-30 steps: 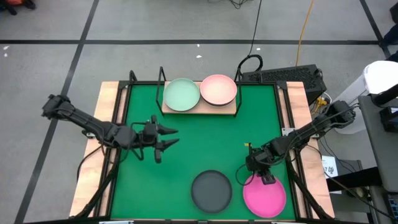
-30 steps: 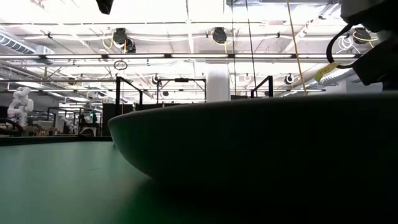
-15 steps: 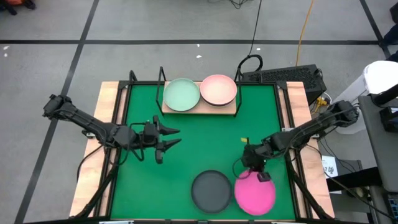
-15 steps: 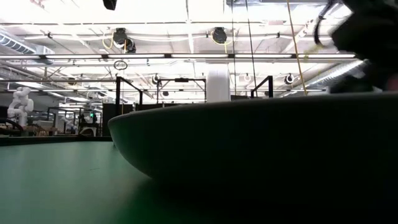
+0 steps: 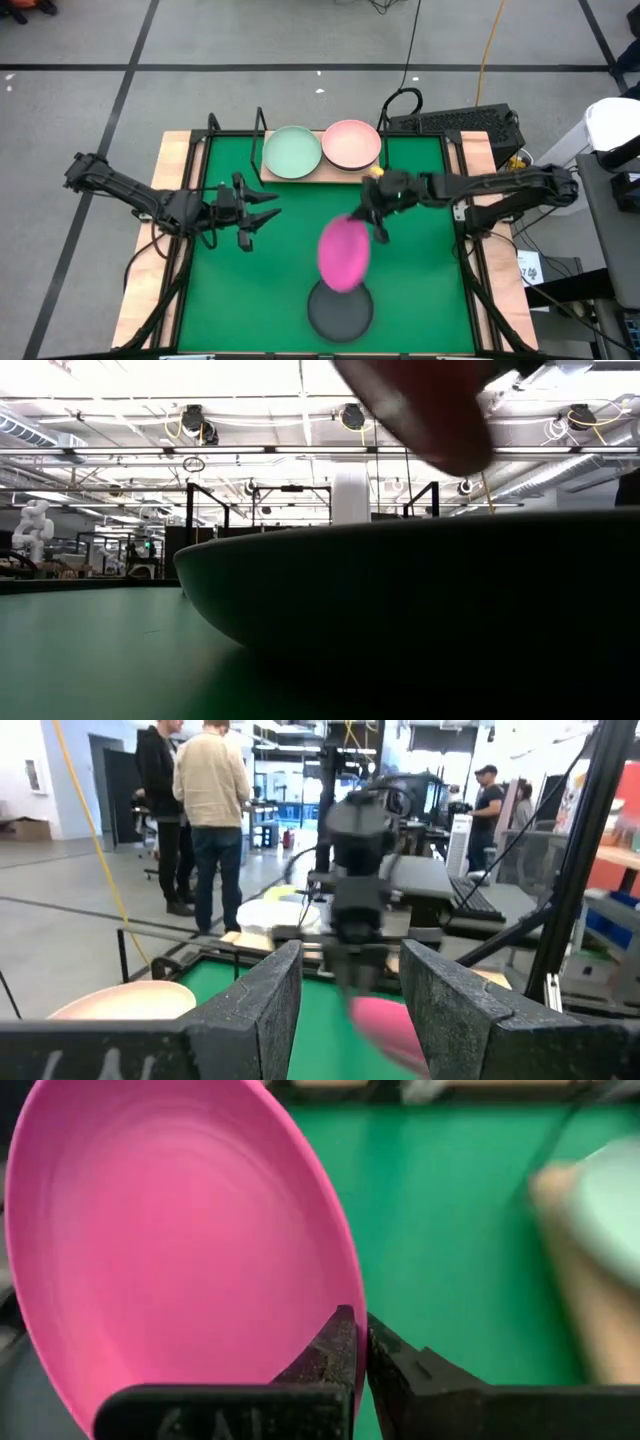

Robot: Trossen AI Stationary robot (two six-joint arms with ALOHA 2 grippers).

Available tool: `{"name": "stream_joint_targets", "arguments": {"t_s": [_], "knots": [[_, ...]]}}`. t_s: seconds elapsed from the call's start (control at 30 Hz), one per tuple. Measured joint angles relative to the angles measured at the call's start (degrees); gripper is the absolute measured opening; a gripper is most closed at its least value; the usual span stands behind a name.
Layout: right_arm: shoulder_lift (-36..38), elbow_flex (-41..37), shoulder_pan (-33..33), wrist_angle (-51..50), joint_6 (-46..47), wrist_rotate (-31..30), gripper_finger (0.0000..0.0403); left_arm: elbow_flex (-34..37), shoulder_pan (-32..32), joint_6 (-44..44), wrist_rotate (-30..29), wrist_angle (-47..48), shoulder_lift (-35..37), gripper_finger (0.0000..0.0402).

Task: Place and stack plates onto a shelf
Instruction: Stack the pink plate on top of the gray plate on the shelf

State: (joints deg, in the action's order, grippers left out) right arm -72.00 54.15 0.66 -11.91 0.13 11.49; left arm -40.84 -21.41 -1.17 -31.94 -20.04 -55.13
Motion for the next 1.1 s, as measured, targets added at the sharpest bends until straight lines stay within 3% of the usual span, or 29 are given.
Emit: {"name": "stream_joint_targets", "arguments": {"t_s": [0.2, 0.37, 0.53, 0.8, 1.1], "knots": [[-1.8, 0.0, 6.6, 18.0, -3.0, -5.4, 0.0001, 0.0, 0.0, -1.6, 0.0, 2.1, 0.8, 0.0175], [-6.3, 0.0, 12.2, 33.0, 0.9, -5.4, 0.0000, 0.0, -0.5, -0.5, 0.0, 2.6, 0.7, 0.0175], [-11.6, 0.0, 17.6, 37.5, 4.9, -2.7, 0.0000, 0.0, -4.2, 3.5, 0.0, 5.0, 0.9, 0.0175], [-20.3, 10.9, 22.0, 34.2, 3.4, 0.6, 0.0000, 1.7, -6.8, 4.4, -2.2, 3.5, 0.8, 0.0175], [-30.7, 25.2, 23.6, 22.7, -4.7, 0.6, 0.0000, 9.9, -6.7, 5.6, -9.2, -9.0, 1.8, 0.0175]]}}
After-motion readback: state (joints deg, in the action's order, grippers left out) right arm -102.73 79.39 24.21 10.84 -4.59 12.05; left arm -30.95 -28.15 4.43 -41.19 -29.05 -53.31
